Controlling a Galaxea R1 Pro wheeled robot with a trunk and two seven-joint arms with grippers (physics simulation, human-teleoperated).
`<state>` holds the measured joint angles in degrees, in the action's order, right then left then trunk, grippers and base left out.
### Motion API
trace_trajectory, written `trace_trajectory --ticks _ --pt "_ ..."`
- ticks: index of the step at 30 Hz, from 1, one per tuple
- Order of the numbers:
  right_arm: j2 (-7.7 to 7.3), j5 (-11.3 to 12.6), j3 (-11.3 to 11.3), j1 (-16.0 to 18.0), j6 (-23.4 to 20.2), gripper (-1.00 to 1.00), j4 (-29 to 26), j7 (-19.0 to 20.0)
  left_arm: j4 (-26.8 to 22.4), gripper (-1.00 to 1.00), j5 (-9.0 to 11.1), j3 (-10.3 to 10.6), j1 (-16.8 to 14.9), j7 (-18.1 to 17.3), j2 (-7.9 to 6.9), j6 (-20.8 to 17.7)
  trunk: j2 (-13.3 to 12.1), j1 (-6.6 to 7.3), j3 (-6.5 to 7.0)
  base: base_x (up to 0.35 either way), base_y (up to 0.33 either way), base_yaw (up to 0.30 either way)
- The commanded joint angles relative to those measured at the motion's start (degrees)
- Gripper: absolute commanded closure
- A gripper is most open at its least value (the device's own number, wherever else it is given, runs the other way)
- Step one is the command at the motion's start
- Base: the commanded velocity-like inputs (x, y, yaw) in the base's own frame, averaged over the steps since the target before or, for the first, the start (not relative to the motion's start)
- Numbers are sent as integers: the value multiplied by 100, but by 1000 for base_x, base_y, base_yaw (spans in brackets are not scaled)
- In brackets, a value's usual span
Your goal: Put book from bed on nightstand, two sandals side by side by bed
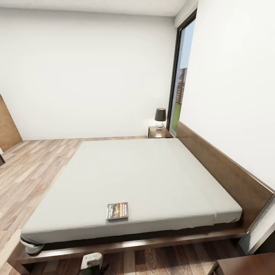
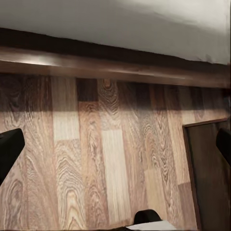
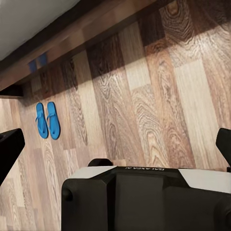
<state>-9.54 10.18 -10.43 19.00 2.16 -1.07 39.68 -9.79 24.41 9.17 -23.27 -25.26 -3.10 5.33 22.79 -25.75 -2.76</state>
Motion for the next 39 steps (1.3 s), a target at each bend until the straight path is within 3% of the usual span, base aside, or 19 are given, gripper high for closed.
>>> trace_trajectory --ticks 1,3,5,8,12,19,22,39 --pt "1 19 -6 7 12 -100 10 22 -280 -100 38 50 -8 -6 -5 -229 13 -4 -13 0 0 0" --pt "1 19 -7 7 12 -100 10 22 -598 -100 38 50 -14 0 -5 -580 13 -4 -13 0 0 0" --pt "-2 19 -9 6 12 -100 10 22 -1295 -100 34 48 -37 27 -6 -1383 13 -4 -13 0 0 0" --pt "-3 19 -9 5 12 -100 9 28 -2169 -100 36 43 -67 185 -7 -2218 13 -4 -13 0 0 0" --pt "-4 19 -9 5 12 -100 9 30 -3345 -100 45 31 -130 578 -7 -2948 13 -4 -13 0 0 0" --pt "-4 19 -7 3 12 -100 6 31 -3838 -100 64 -74 -476 1004 2 -3232 13 -4 -13 0 0 0" --pt "-4 19 -9 6 12 -100 6 31 -3874 -100 66 -374 -550 1305 30 -3158 13 -4 -13 0 0 0" --pt "-4 19 -11 6 12 -100 -2 41 -3872 -100 73 -479 -565 1366 37 -3143 13 -4 -13 0 0 0"
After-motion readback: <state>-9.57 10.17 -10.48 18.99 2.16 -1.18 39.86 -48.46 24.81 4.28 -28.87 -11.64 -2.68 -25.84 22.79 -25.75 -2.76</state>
